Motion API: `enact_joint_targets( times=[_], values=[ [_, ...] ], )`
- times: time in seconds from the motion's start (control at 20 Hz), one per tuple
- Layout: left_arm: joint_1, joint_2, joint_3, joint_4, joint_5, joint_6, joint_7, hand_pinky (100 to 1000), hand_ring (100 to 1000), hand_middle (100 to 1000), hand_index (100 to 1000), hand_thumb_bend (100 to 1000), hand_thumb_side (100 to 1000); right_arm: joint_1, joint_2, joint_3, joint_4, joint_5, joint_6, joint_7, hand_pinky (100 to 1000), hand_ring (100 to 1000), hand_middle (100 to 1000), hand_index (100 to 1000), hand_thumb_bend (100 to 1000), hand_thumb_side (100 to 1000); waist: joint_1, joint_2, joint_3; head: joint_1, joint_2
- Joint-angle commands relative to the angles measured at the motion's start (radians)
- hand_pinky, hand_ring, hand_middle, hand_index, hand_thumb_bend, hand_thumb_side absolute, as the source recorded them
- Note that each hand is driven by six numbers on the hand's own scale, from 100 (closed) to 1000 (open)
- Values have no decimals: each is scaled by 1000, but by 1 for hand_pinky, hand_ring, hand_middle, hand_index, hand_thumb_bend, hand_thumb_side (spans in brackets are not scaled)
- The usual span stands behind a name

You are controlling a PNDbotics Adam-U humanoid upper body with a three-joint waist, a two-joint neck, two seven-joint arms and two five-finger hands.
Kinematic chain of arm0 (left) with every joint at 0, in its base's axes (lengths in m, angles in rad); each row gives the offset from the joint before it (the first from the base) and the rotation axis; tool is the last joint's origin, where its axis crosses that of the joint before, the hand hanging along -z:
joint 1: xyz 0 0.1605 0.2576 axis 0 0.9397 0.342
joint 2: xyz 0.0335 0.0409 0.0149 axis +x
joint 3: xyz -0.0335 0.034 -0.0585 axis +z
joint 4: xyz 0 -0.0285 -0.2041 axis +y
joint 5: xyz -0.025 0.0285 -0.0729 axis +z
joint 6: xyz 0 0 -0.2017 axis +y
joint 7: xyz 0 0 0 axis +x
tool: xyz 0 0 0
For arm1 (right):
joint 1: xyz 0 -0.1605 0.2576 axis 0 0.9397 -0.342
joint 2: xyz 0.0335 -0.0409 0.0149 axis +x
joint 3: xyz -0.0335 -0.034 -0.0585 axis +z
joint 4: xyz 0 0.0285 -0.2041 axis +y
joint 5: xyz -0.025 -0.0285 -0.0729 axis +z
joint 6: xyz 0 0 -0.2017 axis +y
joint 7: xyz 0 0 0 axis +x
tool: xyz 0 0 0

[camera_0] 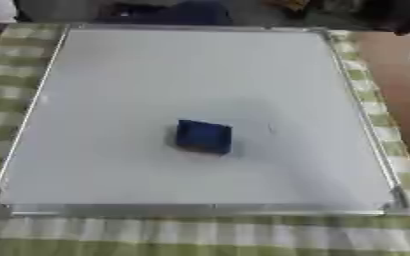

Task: Wipe the whiteboard clean with a brush.

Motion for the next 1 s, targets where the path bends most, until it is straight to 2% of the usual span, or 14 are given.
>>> enact_joint_targets(
  times=[0.05,0.2,0.55,0.8,1.0],
  values=[
    [-9,10,-1,-19,6,-2,-5,638,766,756,812,244,1000,-41,-94,33,-20,50,5,43,610,511,474,149,100,905,2,-23,5,-7,-4],
    [-8,10,-2,-19,8,-2,-7,638,766,756,812,244,1000,-86,-132,73,-20,94,21,85,612,528,501,100,100,901,4,-26,9,-11,-4],
    [-7,12,-6,-19,12,-1,-11,637,767,756,813,244,1000,-201,-191,166,-20,196,84,186,626,589,577,100,100,856,1,-29,9,-19,3],
    [-7,13,-9,-19,14,0,-14,637,767,756,813,243,1000,-285,-223,255,-20,269,130,259,652,632,599,100,100,891,-4,-30,6,-22,5],
    [-7,12,-12,-19,15,0,-17,636,767,755,811,243,1000,-351,-213,328,-20,329,154,319,665,669,636,100,100,927,-7,-32,7,-26,4]
  ],
)
